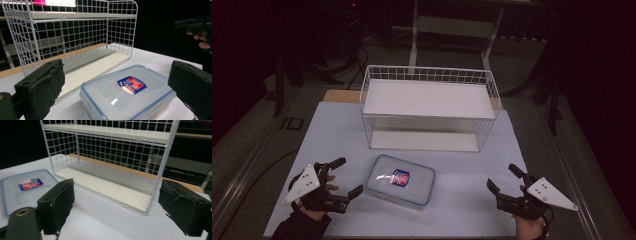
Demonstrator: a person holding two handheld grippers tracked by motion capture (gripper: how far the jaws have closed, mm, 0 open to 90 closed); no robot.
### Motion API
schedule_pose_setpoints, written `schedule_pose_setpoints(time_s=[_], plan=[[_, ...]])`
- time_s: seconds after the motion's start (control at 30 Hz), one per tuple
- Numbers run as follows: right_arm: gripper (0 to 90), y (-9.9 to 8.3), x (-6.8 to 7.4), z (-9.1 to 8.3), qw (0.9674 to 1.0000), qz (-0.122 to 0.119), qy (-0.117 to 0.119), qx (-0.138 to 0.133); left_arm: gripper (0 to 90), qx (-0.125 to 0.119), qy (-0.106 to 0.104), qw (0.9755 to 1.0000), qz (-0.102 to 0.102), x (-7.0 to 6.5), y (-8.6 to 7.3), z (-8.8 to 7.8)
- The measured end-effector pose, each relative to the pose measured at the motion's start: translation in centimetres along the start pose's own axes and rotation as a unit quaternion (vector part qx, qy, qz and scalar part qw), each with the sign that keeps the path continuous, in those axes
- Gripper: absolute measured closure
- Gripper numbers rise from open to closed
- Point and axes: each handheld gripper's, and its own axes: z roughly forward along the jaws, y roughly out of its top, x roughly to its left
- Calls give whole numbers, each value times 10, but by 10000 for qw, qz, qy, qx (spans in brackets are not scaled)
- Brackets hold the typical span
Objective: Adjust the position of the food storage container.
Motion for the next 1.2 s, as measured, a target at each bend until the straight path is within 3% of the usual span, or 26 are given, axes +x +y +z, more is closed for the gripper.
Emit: schedule_pose_setpoints(time_s=[0.23,0.4,0.5,0.53,0.63,0.83,1.0,1.2], plan=[[110,15,13,2,9992,80,383,-94,8,-64,-13,10000,-9,1,1,-1],[115,28,27,13,9981,-73,602,86,7,-46,2,10000,-1,2,1,-2],[140,32,39,22,9961,-163,848,177,7,-25,-26,10000,-17,2,0,-2],[178,34,46,28,9938,-173,1075,228,8,-28,-35,10000,-30,2,0,-1],[223,34,53,34,9922,-152,1210,270,8,-2,-54,10000,-36,3,-1,-1],[482,23,80,54,9825,-74,1767,584,8,26,-105,9999,-65,2,-2,1],[627,9,104,69,9718,10,2153,959,8,45,-150,9999,-21,1,-2,2],[786,-2,126,81,9603,-100,2486,1258,8,40,-150,9999,-37,1,-2,2]])
